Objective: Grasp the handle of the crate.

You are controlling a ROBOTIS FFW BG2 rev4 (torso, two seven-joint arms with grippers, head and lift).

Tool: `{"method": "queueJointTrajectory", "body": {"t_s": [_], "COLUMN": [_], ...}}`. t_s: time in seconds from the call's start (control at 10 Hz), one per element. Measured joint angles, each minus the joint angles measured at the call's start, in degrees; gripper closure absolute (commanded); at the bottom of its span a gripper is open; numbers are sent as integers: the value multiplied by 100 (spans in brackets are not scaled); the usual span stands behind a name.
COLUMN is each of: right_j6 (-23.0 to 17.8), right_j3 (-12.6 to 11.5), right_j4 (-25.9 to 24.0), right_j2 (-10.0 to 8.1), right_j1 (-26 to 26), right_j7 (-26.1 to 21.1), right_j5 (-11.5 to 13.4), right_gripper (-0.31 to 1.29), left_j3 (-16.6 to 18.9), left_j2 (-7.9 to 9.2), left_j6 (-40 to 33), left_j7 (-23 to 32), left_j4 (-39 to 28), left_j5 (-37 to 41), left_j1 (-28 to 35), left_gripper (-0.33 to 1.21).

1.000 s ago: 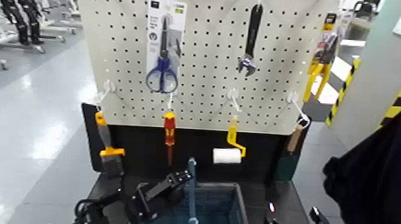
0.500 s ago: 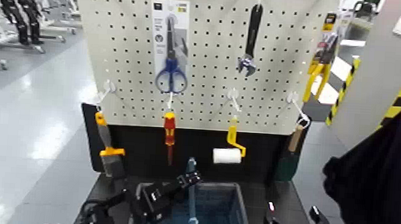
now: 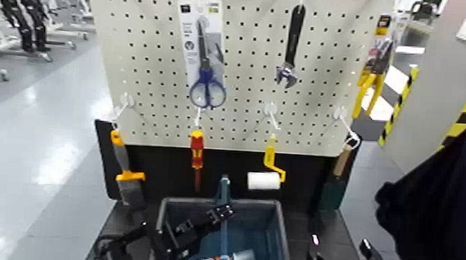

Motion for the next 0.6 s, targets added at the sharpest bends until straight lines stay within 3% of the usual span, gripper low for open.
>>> {"method": "queueJointTrajectory", "body": {"t_s": [0.6], "right_j6": [0], "right_j3": [1], "right_j4": [14], "right_j2": [0], "right_j1": [5], "right_j7": [1], "right_j5": [0], "right_gripper": [14], "left_j3": [-28], "left_j2": [-140], "left_j6": [-198], "left_j7": [28], "left_j4": [-130], "left_j5": [342], "left_j1": [213], "left_gripper": [119]}}
